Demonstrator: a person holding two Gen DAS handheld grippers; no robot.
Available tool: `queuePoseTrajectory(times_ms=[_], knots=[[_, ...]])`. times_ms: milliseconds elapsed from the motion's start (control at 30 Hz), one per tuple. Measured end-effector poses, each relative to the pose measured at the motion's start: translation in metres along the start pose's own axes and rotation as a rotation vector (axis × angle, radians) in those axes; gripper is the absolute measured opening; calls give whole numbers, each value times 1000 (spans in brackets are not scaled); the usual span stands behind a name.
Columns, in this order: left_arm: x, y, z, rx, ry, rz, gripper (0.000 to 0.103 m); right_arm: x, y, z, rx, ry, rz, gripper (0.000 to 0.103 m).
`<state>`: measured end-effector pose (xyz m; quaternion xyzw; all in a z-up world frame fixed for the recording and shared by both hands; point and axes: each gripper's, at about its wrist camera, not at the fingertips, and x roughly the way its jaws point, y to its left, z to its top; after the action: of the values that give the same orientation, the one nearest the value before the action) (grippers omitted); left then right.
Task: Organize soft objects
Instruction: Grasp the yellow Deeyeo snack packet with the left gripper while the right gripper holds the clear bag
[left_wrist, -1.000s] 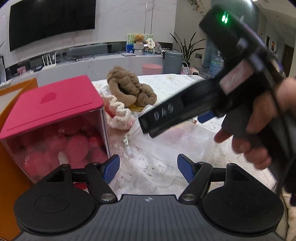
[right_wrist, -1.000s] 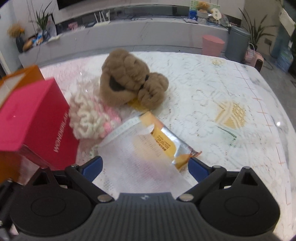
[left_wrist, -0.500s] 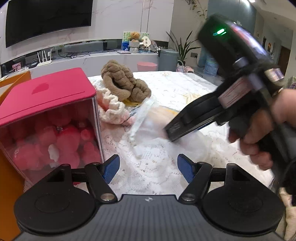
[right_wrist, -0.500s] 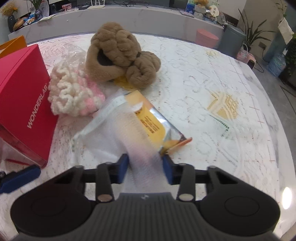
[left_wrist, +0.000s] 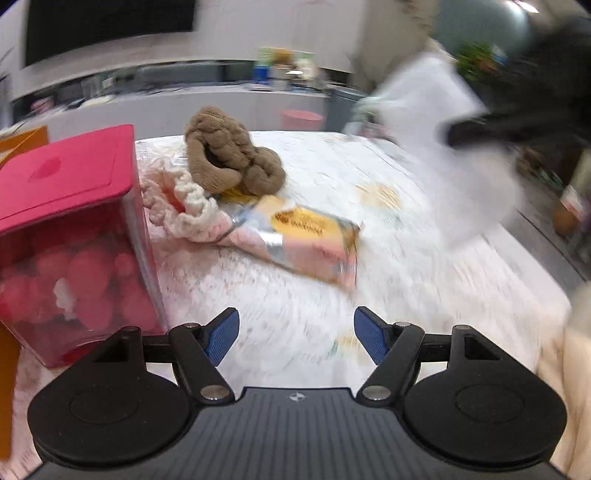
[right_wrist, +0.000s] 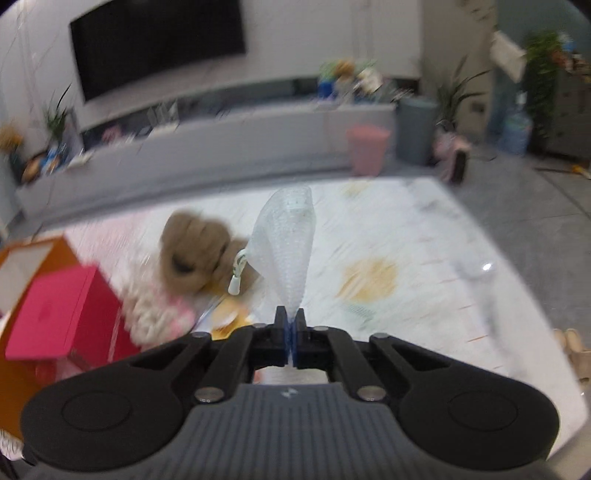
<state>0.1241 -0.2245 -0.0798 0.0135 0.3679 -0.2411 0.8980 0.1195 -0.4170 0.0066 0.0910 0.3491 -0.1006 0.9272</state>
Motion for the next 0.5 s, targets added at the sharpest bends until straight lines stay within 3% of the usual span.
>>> queuePoseTrajectory(times_ms=[267,500], knots=[[55,-29,54,-286,63,155,83,-16,-44,-8,98,-41,-33,0],[114,-49,95,-364,53,468,83,-18,-52,-12,131,-68,12,0]])
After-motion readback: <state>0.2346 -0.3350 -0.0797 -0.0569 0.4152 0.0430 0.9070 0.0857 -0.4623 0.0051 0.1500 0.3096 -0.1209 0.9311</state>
